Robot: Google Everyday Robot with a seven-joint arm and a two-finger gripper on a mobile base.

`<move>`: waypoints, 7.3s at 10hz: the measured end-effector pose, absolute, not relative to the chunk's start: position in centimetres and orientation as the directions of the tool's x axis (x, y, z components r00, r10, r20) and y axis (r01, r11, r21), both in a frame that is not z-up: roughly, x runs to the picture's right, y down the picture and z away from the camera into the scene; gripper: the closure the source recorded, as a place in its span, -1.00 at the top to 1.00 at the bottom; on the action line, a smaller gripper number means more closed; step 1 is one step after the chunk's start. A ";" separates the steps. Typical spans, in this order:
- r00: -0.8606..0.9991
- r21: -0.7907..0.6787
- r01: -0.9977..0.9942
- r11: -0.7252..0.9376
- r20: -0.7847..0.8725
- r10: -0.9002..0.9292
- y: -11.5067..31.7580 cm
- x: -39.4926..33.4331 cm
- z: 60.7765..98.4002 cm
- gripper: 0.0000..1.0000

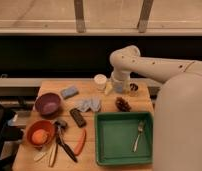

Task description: Wipe purple bowl with sponge

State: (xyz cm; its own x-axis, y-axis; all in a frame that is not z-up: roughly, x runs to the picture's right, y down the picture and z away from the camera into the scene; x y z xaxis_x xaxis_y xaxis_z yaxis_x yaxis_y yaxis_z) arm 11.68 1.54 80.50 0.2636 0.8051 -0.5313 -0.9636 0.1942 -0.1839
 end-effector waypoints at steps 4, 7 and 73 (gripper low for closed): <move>0.264 -0.184 -0.964 0.194 -0.531 0.805 1.5 11.7 80.5 0.60; 0.264 -0.184 -0.964 0.194 -0.531 0.805 1.5 11.7 80.5 0.60; 0.984 -0.617 -0.070 0.784 0.085 0.154 1.2 -18.7 98.9 0.53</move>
State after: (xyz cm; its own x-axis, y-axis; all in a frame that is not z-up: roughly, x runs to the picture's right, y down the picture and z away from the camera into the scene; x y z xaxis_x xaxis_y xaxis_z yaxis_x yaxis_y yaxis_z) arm -18.66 1.16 98.91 0.9844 0.1541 0.0849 -0.0696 0.7842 -0.6165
